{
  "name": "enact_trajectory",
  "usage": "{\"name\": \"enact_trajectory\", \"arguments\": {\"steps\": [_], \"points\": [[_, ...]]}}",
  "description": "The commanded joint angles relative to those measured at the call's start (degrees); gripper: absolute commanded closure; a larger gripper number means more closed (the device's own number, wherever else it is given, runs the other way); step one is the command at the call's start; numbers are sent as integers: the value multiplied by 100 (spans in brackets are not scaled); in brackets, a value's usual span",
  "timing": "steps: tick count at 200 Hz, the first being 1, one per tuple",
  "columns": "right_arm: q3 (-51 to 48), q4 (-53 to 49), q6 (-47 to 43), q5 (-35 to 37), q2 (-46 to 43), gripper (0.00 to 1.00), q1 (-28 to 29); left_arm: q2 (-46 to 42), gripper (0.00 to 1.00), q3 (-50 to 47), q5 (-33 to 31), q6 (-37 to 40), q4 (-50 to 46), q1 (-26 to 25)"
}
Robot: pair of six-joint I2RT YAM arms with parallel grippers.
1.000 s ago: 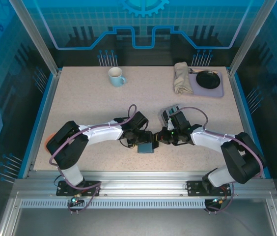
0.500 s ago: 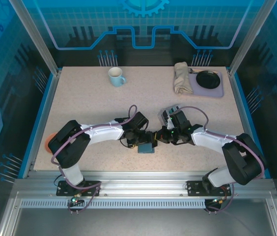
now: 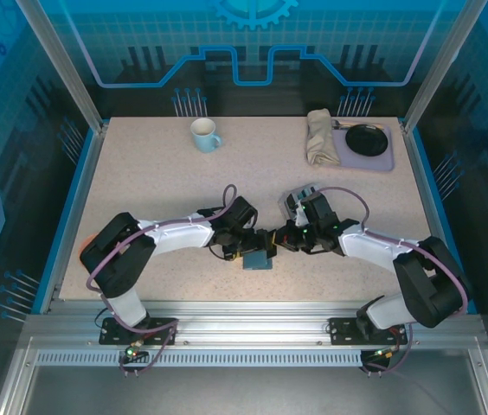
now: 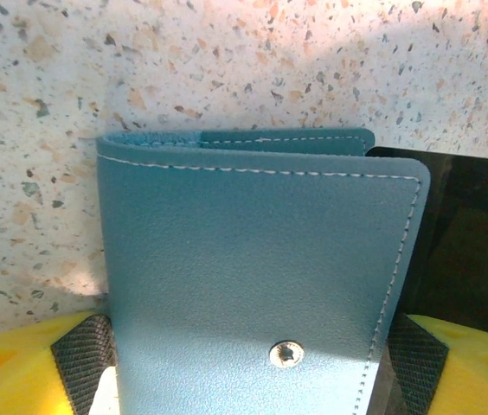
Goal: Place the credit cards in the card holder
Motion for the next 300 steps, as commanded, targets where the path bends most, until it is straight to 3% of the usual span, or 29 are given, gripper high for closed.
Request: {"name": "enact_trajectory", "arguments": {"steps": [1, 24, 38, 52, 90, 137, 193, 223, 300], "points": [[-166, 609, 256, -595, -124, 97, -143, 61, 13, -64, 212, 36, 96, 24], [-344, 1100, 544, -895, -60, 98, -290, 109, 15, -63, 278, 21, 102, 37], [-358, 1108, 561, -941, -65, 98, -334, 36, 28, -161, 315, -33, 260, 68], [-354, 1051, 544, -928, -108, 98, -353, -33, 35, -238, 344, -86, 341, 124], [-302, 802, 421, -843, -156, 98, -369, -165, 39, -294, 371, -84, 341, 212], [-36, -283, 20, -191, -128, 98, -332, -397, 40, -627, 800, -334, 1034, 352], [430, -1535, -473, 876, -791, 97, -183, -483, 38, -1181, 1565, -922, 2344, 583], [587, -1577, -583, 808, -924, 96, -53, -424, 36, -1320, 1733, -1179, 2836, 607], [848, -1607, -645, 1107, -129, 97, 391, -316, 35, -1523, 1858, -1435, 3386, 626]]}}
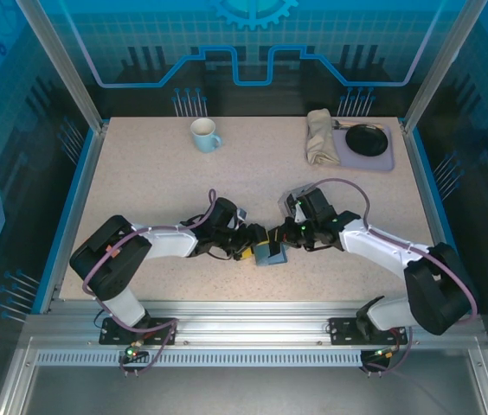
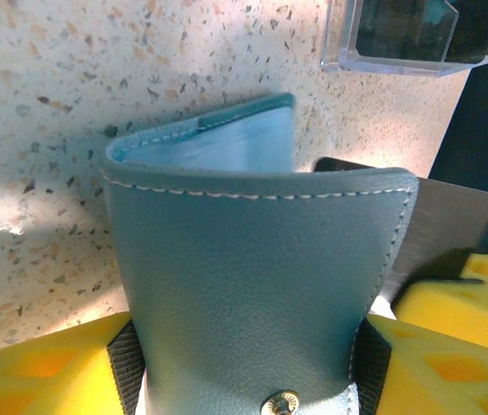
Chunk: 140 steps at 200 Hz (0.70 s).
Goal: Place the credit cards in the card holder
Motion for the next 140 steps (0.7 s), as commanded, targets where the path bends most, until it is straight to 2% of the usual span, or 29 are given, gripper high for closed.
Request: {"name": "enact_trajectory", "arguments": {"steps": [1, 48, 93, 118, 140], "points": [[172, -196, -154, 200, 101, 97, 109, 3, 35, -67, 190, -80, 261, 57], [142, 31, -140, -82, 107, 97, 132, 97, 34, -107, 220, -147, 443, 60], [165, 63, -26, 94, -136, 97, 106, 135, 34, -173, 189, -169, 480, 58], [116, 276, 41, -65, -159, 96, 86, 144, 34, -196, 186, -171, 523, 56], [106, 382, 90, -224, -29, 96, 104, 123, 28, -215, 198, -207, 595, 56]]}}
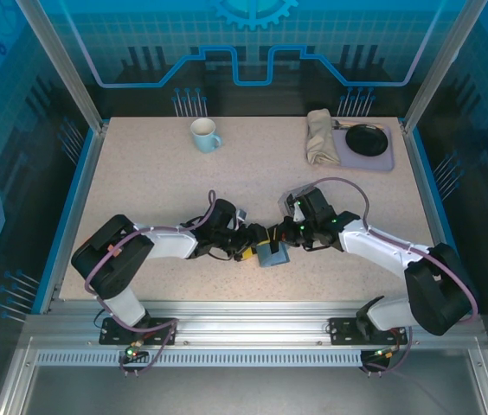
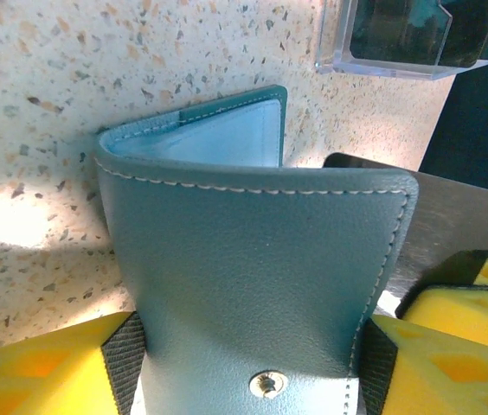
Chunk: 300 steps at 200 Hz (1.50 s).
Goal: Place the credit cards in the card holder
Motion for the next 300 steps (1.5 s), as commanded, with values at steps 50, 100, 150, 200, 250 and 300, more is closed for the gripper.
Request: {"name": "enact_trajectory", "arguments": {"steps": [50, 100, 150, 200, 250, 300], "points": [[-157, 610, 279, -388, 393, 97, 42, -327, 14, -83, -201, 169, -460, 50], [-181, 779, 373, -601, 326, 97, 33, -853, 18, -35, -814, 419, -1488, 48], [-233, 817, 481, -691, 69, 97, 33, -956, 32, 95, -865, 489, -1728, 49], [-261, 1033, 567, -916, 127, 97, 45, -970, 22, 133, -624, 563, -1504, 53], [-304, 1475, 812, -1130, 293, 97, 57, -953, 18, 105, -511, 559, -1319, 48], [-400, 1667, 941, -1223, 357, 97, 27, -926, 38, 84, -566, 568, -1359, 64]]}}
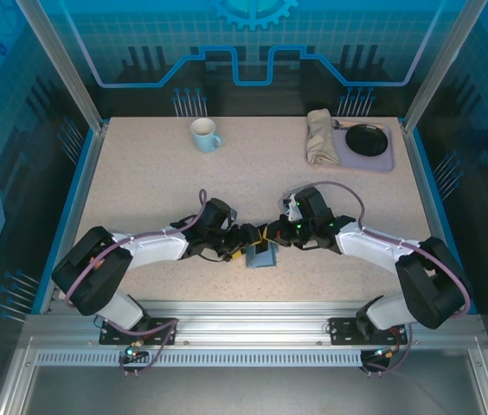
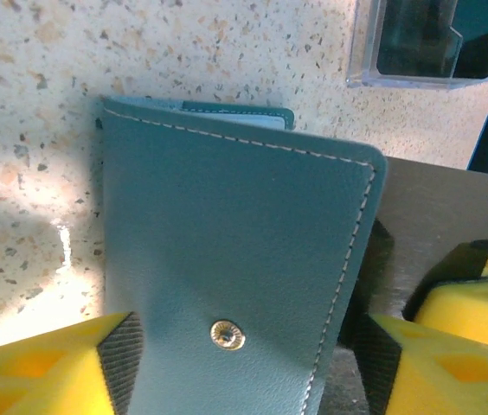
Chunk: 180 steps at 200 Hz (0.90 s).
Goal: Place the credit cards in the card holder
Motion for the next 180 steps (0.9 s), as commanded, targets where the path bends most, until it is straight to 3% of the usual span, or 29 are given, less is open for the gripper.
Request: {"name": "enact_trajectory", "arguments": {"steps": [1, 65, 141, 180], "points": [[-57, 301, 128, -231, 72, 97, 27, -99, 38, 101, 62, 83, -31, 38], [-97, 199, 93, -196, 99, 97, -26, -234, 69, 83, 43, 91, -69, 65], [3, -174, -74, -8, 238, 98, -26, -452, 90, -98, 71, 109, -124, 234], [216, -829, -333, 478, 442, 98, 81, -629, 99, -356, 79, 164, -207, 386]]}}
